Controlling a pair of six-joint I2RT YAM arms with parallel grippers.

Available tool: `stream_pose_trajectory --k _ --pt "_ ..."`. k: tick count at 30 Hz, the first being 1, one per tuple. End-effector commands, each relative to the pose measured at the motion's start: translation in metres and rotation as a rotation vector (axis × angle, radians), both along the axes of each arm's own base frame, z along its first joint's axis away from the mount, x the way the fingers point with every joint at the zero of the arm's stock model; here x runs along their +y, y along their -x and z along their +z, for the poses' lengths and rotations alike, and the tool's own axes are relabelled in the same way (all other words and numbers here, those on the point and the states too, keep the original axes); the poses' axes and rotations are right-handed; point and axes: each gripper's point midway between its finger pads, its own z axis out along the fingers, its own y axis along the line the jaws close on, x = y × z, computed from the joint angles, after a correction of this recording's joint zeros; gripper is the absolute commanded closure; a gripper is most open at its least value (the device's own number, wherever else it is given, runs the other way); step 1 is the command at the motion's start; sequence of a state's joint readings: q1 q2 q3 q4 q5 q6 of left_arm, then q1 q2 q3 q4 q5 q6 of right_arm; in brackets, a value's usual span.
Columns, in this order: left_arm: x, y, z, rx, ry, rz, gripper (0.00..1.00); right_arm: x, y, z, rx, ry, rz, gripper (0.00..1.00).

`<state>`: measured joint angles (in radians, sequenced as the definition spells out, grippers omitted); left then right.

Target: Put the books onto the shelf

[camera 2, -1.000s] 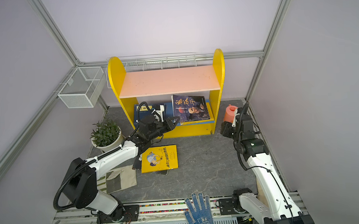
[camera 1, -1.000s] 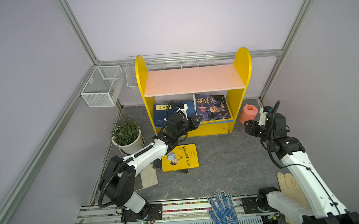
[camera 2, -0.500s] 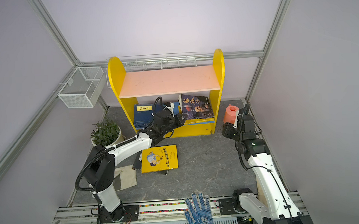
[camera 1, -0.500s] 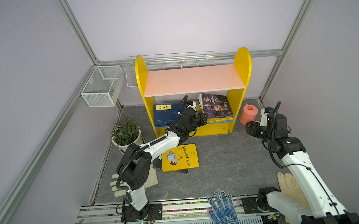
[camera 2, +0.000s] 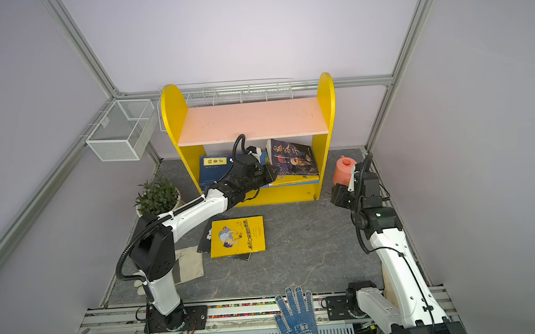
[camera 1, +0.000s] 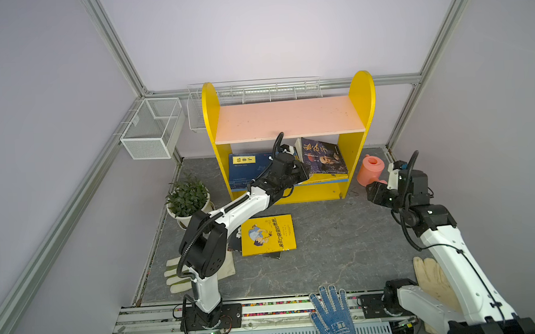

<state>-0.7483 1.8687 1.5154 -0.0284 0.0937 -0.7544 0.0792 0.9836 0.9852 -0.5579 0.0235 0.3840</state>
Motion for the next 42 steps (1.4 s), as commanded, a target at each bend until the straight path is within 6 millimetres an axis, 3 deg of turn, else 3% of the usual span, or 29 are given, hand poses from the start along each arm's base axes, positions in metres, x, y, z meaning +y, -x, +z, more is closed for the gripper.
stream_pose_trajectory --k 1,9,15,20,29,37,42 --pt "-0.006 0.009 -0.017 0.043 -0.084 -0.045 0.63 0.001 0.004 0.001 -0.009 0.006 0.017 0.38" --pt "0.010 0.010 -0.016 0.038 -0.198 0.007 0.27 0.001 0.004 0.002 -0.014 -0.005 0.016 0.38" --pt "0.027 0.008 -0.004 -0.007 -0.331 0.068 0.14 0.004 0.003 0.001 -0.007 -0.023 0.017 0.38" --pt "0.032 0.015 -0.009 -0.038 -0.428 0.060 0.14 0.003 0.003 0.002 -0.014 -0.023 0.017 0.38" --pt "0.023 0.038 -0.044 -0.001 -0.484 -0.082 0.18 0.003 0.002 0.004 -0.010 -0.007 0.026 0.38" --pt "0.027 0.034 -0.073 0.042 -0.596 -0.098 0.21 0.003 0.000 0.002 -0.004 -0.009 0.024 0.38" --pt "0.023 0.029 -0.083 0.049 -0.644 -0.115 0.31 0.003 0.000 0.001 -0.002 -0.011 0.018 0.38"
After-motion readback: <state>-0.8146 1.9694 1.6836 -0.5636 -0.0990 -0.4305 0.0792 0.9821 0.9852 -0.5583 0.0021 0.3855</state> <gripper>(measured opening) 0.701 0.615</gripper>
